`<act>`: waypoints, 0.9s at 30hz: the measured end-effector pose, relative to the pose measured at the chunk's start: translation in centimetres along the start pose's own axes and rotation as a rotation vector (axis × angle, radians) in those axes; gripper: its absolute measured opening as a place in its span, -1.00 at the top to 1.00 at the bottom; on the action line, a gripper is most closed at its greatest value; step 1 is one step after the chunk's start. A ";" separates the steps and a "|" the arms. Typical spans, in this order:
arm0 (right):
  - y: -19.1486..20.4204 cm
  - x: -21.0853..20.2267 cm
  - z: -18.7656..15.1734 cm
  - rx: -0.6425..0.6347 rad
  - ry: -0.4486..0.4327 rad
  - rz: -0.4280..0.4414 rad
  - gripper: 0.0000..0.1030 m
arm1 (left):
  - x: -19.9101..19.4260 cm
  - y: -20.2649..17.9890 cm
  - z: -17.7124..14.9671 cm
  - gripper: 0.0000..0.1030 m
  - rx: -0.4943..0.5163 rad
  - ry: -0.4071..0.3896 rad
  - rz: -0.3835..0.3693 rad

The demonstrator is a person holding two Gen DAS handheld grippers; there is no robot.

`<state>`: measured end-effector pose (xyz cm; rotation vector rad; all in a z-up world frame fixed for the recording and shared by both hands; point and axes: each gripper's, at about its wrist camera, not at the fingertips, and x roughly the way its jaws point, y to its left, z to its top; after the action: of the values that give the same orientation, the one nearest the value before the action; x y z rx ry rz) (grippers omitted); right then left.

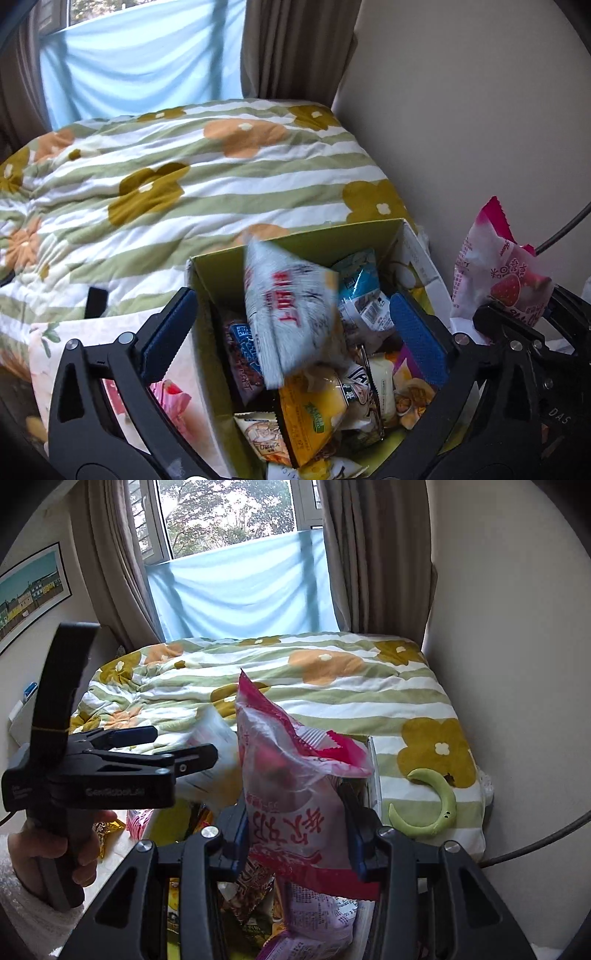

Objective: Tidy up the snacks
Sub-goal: 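Carry both bags into the yellow box and open both grippers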

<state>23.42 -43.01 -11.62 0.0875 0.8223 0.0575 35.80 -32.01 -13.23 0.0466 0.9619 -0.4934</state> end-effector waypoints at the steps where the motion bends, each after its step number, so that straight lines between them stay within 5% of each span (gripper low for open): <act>1: -0.1 0.1 -0.1 0.006 0.003 0.000 0.23 | 0.1 0.1 -0.2 -0.99 0.002 0.012 0.005; 22: -1.2 5.4 3.5 0.031 0.070 0.021 0.23 | -3.4 5.0 -4.9 -0.99 -0.043 0.060 0.089; 23: -1.3 5.1 3.5 0.045 0.062 0.023 0.20 | -3.6 5.1 -5.0 -0.99 -0.044 0.056 0.090; 26: -1.0 4.2 2.8 0.060 0.059 0.032 -0.36 | -4.2 5.0 -5.5 -0.99 -0.041 0.047 0.091; 27: -0.9 4.0 2.5 0.058 0.062 0.030 -0.37 | -4.4 4.9 -5.6 -0.99 -0.037 0.044 0.094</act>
<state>28.00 -43.69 -12.87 0.1538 0.8852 0.0653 31.49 -24.54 -13.85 0.0694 1.0066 -0.3890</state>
